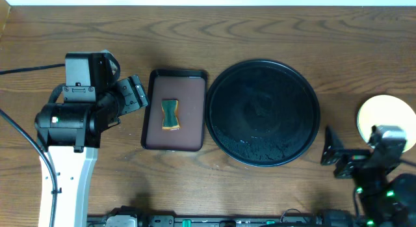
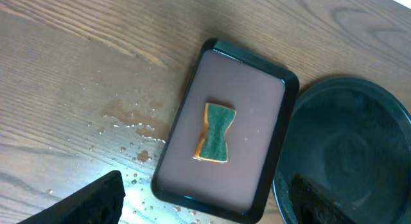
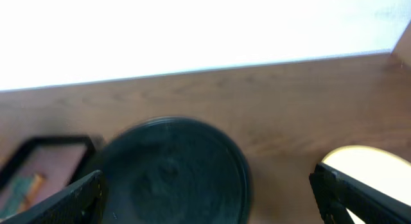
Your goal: Clean dirty plates on tray and stack at the side
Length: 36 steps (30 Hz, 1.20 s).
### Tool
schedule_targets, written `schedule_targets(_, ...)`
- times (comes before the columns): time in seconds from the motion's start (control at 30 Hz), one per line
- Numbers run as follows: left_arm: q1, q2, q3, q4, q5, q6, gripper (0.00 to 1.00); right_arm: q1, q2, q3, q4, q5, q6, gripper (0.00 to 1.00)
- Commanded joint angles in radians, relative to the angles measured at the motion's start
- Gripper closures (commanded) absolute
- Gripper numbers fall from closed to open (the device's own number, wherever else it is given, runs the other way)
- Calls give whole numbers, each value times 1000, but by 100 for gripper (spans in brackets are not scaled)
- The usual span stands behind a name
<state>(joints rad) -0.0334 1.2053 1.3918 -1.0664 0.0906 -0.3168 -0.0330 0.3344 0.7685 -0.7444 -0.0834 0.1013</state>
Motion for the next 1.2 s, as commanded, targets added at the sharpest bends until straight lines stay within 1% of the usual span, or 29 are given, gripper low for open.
schedule_targets(0.0, 3, -1, 8, 1, -12, 2, 17, 10, -104, -163, 31, 43, -21, 1)
schedule_targets(0.17, 3, -1, 8, 1, -12, 2, 17, 10, -252, -397, 187, 106, -21, 1)
schedule_targets(0.27, 3, -1, 8, 1, -12, 2, 17, 10, -323, -491, 254, 104, -20, 1)
schedule_targets(0.47, 3, -1, 8, 1, -12, 2, 17, 10, -330, -619, 400, 102, -20, 1)
schedule_targets(0.63, 3, -1, 8, 1, -12, 2, 17, 10, -330, -751, 659, 102, -21, 1)
schedule_targets(0.67, 3, -1, 8, 1, -12, 2, 17, 10, -330, -765, 682, 107, -21, 1)
schedule_targets(1.17, 3, -1, 8, 1, -12, 2, 17, 10, -328, -763, 673, 102, -21, 1)
